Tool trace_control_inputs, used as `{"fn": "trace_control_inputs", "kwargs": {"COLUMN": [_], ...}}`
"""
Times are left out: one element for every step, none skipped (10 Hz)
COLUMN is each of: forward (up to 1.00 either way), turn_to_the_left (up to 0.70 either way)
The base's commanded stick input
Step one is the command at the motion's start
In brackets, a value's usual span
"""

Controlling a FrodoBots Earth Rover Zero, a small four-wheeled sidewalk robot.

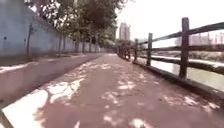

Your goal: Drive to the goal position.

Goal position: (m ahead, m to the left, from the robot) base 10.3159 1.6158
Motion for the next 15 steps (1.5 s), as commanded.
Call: {"fn": "trace_control_inputs", "kwargs": {"forward": [0.7,0.7,0.7,0.7,0.7,0.7,0.7,0.7,0.7,0.7,0.7,0.7,0.7,0.7,0.7], "turn_to_the_left": [0.0,0.0,0.0,-0.02,-0.04,-0.03,0.0,0.0,0.0,0.0,0.0,0.0,0.0,0.0,0.0]}}
